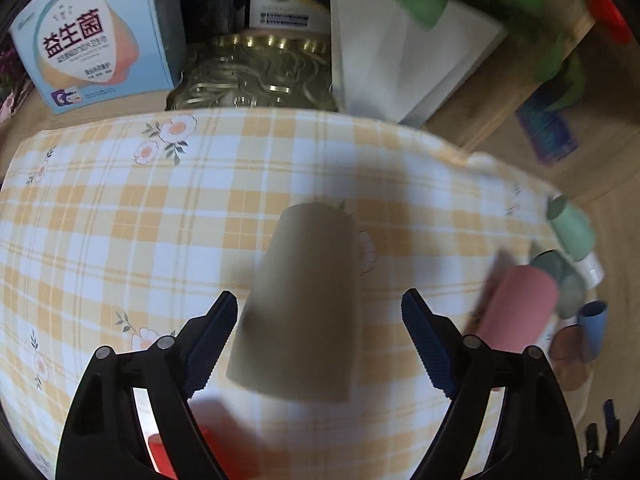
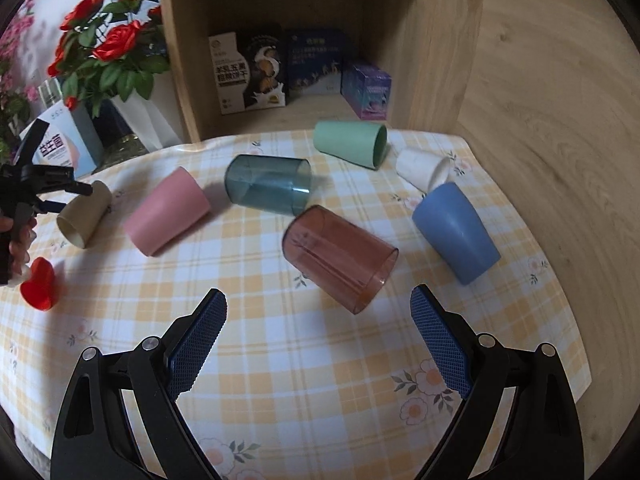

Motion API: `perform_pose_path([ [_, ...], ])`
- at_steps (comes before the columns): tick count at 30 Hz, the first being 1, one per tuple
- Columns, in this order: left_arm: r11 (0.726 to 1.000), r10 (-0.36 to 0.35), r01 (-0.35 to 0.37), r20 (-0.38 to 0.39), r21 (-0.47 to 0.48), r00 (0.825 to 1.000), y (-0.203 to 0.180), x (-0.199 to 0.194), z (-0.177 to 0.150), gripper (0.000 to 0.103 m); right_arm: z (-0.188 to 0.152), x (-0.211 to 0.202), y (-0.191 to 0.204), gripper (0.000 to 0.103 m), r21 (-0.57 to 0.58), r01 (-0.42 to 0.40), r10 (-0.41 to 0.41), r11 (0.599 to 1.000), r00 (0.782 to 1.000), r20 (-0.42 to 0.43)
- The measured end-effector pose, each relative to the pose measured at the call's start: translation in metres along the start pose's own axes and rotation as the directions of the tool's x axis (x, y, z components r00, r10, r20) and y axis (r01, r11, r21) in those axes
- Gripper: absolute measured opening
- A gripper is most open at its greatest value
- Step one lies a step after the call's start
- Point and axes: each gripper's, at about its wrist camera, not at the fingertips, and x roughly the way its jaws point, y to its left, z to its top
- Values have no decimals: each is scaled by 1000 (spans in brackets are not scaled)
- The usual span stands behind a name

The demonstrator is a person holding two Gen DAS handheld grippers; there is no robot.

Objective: Flip cup upside down

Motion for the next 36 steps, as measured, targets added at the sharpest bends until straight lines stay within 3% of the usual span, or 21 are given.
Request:
perform_pose_path([
  [4,999,51,-50,-44,15,998,-1,15,2,81,-1,3,3,90,-10,-7,7,1000,1000,-11],
  [7,997,79,-79,-44,20,996,-3,19,-2,67,-4,4,6,90,-11,-20,20,1000,1000,-18],
  [9,995,97,-96,-30,25,995,-5,17,-6,67,-5,4,9,90,-13,-27,27,1000,999,-22],
  [14,998,67,-67,-5,22,998,-12,-5,-25,66,-5,-4,9,90,-8,-33,33,999,999,-7],
  [20,998,32,-31,-21,60,999,-38,-35,-78,66,-5,-15,-2,90,27,-34,33,999,999,11],
  [25,997,-25,29,-56,78,998,-71,-51,-142,66,-9,-25,-11,90,50,-40,38,998,999,23],
  [31,987,-66,78,-90,139,994,-119,-53,-206,65,-19,-32,-19,90,63,-42,41,997,999,13],
  [36,980,-89,107,-112,168,990,-153,-48,-239,65,-28,-36,-29,90,88,-46,46,995,999,1],
])
